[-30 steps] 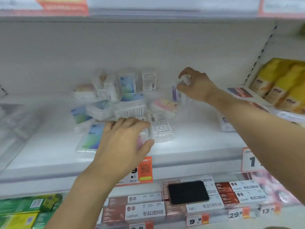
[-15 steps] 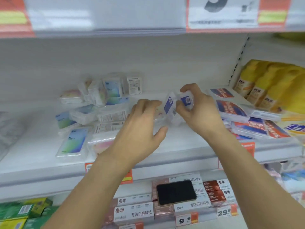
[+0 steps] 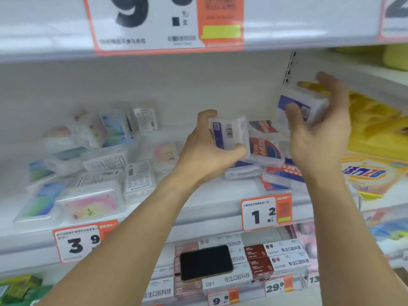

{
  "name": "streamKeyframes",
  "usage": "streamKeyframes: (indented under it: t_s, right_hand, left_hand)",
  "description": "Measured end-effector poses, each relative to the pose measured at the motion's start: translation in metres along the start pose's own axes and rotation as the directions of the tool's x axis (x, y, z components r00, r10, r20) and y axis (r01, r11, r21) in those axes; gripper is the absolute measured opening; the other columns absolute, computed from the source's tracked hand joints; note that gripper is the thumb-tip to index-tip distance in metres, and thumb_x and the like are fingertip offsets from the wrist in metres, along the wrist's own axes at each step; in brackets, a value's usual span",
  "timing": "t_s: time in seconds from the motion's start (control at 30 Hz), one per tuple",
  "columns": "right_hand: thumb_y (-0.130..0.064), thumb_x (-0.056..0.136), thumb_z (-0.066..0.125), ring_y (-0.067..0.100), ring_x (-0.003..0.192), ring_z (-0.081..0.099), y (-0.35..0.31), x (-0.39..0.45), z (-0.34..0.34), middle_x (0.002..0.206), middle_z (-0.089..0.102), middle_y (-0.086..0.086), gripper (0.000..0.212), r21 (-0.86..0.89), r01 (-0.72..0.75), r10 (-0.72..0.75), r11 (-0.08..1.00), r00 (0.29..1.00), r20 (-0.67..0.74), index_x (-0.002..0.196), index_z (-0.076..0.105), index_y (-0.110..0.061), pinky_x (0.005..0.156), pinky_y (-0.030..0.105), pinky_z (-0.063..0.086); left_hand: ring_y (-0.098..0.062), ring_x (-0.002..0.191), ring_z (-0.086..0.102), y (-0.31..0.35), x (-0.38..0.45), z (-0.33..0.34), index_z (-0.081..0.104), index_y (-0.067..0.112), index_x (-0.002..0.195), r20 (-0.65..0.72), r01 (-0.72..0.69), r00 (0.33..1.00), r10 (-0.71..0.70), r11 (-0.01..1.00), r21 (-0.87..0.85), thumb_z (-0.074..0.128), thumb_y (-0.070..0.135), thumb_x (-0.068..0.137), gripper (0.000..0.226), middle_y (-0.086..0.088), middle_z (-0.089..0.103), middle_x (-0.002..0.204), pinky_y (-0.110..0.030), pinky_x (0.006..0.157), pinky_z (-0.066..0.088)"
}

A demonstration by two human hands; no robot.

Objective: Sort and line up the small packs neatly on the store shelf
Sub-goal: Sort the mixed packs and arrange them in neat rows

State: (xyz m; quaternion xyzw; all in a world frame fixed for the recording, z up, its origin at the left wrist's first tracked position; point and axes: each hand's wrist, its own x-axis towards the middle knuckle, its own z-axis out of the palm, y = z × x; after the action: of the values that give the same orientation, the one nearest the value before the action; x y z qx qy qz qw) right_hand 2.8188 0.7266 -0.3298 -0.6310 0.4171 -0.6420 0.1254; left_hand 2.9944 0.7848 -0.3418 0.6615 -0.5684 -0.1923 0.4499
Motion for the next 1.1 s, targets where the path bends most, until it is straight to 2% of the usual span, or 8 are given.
streamKeyframes:
  t_s: [0.1,0.23,0.4,0.5,0.6,0.7,0.93,1.1]
  right_hand:
    - [-0.029,0.089,0.067,0.002,0.101,0.059,0.027,0.006,-0.022,0.111,0.065,-0.012,0.037,-0.163,-0.087,0.088,0.983,0.996,0.001,0.124,0.063,-0.019,0.088,0.012,0.042]
    - [-0.047,0.086,0.068,0.025,0.123,0.054,0.047,0.003,-0.025,0.132,0.059,0.010,0.044,-0.390,-0.124,0.270,0.912,0.899,0.346,0.125,0.066,-0.027,0.097,0.030,0.042]
    - [-0.048,0.082,0.071,0.015,0.106,0.058,0.039,0.001,-0.030,0.119,0.067,-0.001,0.039,-0.399,-0.133,0.321,0.907,0.832,0.452,0.113,0.072,-0.025,0.083,0.026,0.041]
    - [-0.057,0.074,0.070,0.024,0.124,0.050,0.046,0.003,-0.035,0.128,0.062,-0.001,0.047,-0.470,-0.144,0.381,0.871,0.802,0.460,0.117,0.066,-0.038,0.097,0.040,0.045]
    - [-0.054,0.076,0.069,0.029,0.130,0.046,0.051,0.001,-0.032,0.138,0.055,0.005,0.059,-0.487,-0.164,0.441,0.858,0.722,0.534,0.132,0.053,-0.043,0.102,0.044,0.045]
    - [-0.049,0.078,0.070,0.031,0.129,0.048,0.056,0.002,-0.031,0.143,0.050,0.008,0.062,-0.508,-0.164,0.450,0.846,0.732,0.512,0.136,0.049,-0.040,0.099,0.040,0.044]
    - [-0.053,0.074,0.075,0.029,0.119,0.056,0.061,0.011,-0.038,0.136,0.057,0.003,0.067,-0.456,-0.183,0.419,0.871,0.761,0.495,0.133,0.056,-0.029,0.096,0.046,0.050]
    - [-0.048,0.079,0.074,0.028,0.125,0.053,0.060,0.009,-0.034,0.143,0.052,0.003,0.064,-0.450,-0.204,0.436,0.870,0.745,0.505,0.137,0.051,-0.034,0.094,0.039,0.049]
  left_hand:
    - [-0.008,0.090,0.061,0.007,0.013,0.008,0.023,0.036,0.137,0.000,0.031,1.000,-0.031,0.999,-0.036,0.068,0.038,0.070,0.081,0.014,0.057,0.100,-0.023,0.075,0.047]
    - [-0.016,0.106,0.058,0.003,0.026,0.023,0.036,0.036,0.133,0.215,0.031,0.976,-0.029,1.000,-0.004,0.065,0.041,0.073,0.067,0.006,0.052,0.122,-0.032,0.090,0.050]
    - [-0.006,0.130,0.038,-0.018,0.031,0.034,0.056,0.035,0.131,0.287,-0.053,0.957,0.037,0.998,0.046,0.058,0.046,0.088,0.044,0.002,0.039,0.141,-0.019,0.105,0.029]
    - [-0.013,0.141,0.023,-0.023,0.030,0.038,0.047,0.043,0.136,0.302,-0.006,0.953,-0.018,0.997,0.077,0.047,0.057,0.090,0.047,-0.001,0.029,0.148,-0.027,0.113,0.023]
    - [-0.016,0.125,0.042,-0.014,0.030,0.047,0.036,0.041,0.142,0.329,0.073,0.941,-0.082,0.997,0.037,0.037,0.057,0.094,0.050,-0.004,0.026,0.146,-0.022,0.102,0.030]
    - [-0.020,0.098,0.050,-0.002,0.032,0.056,0.026,0.038,0.146,0.290,0.119,0.948,-0.131,0.991,0.060,0.038,0.056,0.095,0.055,-0.006,0.025,0.142,-0.022,0.086,0.035]
    - [-0.014,0.092,0.055,-0.014,0.026,0.060,0.046,0.026,0.132,0.130,0.176,0.977,-0.166,0.982,-0.073,0.065,0.043,0.084,0.054,-0.005,0.041,0.132,-0.016,0.071,0.042]
    - [-0.014,0.100,0.053,-0.012,0.023,0.054,0.041,0.032,0.142,0.159,0.137,0.978,-0.135,0.991,-0.005,0.057,0.044,0.090,0.056,-0.005,0.035,0.139,-0.016,0.087,0.034]
